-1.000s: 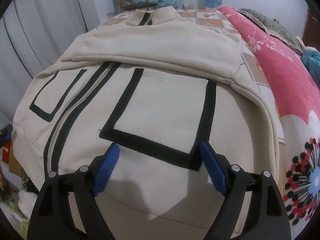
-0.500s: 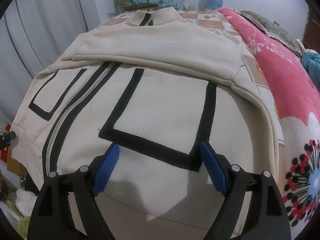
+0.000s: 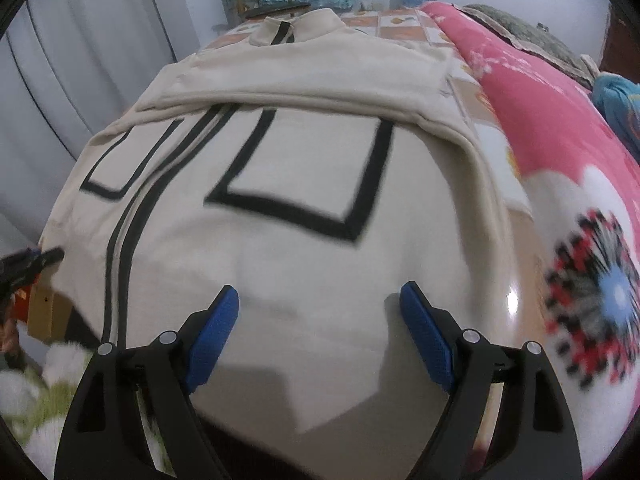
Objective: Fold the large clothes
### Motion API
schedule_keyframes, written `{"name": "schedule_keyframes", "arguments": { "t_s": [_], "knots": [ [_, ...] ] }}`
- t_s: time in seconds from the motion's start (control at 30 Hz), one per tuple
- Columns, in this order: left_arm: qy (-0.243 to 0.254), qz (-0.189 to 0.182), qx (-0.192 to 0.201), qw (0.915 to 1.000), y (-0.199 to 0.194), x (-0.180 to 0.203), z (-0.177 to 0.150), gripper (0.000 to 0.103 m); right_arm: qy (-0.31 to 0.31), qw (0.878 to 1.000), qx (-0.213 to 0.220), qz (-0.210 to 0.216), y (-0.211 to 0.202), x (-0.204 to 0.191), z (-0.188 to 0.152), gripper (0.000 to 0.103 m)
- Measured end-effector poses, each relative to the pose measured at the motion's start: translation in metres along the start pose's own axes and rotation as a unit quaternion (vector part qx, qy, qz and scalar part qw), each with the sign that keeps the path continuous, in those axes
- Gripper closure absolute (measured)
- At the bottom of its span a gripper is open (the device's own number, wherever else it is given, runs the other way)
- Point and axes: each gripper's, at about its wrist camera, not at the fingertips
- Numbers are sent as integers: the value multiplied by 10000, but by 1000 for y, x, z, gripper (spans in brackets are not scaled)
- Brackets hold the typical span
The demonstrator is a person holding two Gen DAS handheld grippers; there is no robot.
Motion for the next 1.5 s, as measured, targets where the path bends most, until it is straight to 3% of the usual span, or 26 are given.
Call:
{"name": "schedule_keyframes", "arguments": {
  "t_s": [0.27, 0.37, 0.57, 0.63, 0.7, 0.83, 1.0, 1.17, 1.3, 1.5],
  "knots": [
    [185, 202, 27, 9996, -4, 7, 1, 82, 575, 9982, 37, -162, -54, 16, -46, 23],
    [203, 204, 4, 9996, -5, 7, 1, 82, 980, 9950, 83, -171, -61, 28, -59, 30],
    [214, 173, -16, 9996, -4, 8, -1, 82, 1540, 9879, -68, 158, -45, 41, -76, 58],
    [210, 161, 6, 9997, -4, 8, -2, 82, 1608, 9864, -269, 198, -36, 40, -81, 77],
    [247, 158, 73, 9995, -6, 9, -3, 84, 1535, 9874, -309, 217, -36, 35, -83, 89],
    [366, 78, 225, 9990, -16, 8, -3, 95, 1229, 9921, -181, 177, -49, 21, -79, 97],
    [23, -737, 379, 9966, -38, -8, 9, 98, 1101, 9929, 236, 387, -71, 11, -67, 98],
    [-522, -1667, 378, 9839, -46, -19, 28, 98, 1277, 9848, 746, 916, -86, 15, -49, 98],
    [-851, -2070, 334, 9741, -42, -21, 46, 98, 1526, 9703, 1153, 1480, -91, 25, -31, 98],
    [-1358, -2410, 125, 9609, -21, -26, 70, 98, 1592, 9635, 1368, 1661, -78, 34, -5, 98]
  ]
}}
Point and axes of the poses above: each gripper's, at about its wrist camera, not at the fingertips, and y roughly the way its jaws point, x to its right, z to its top, and after that the axes turned 12 degrees about z, right-handed
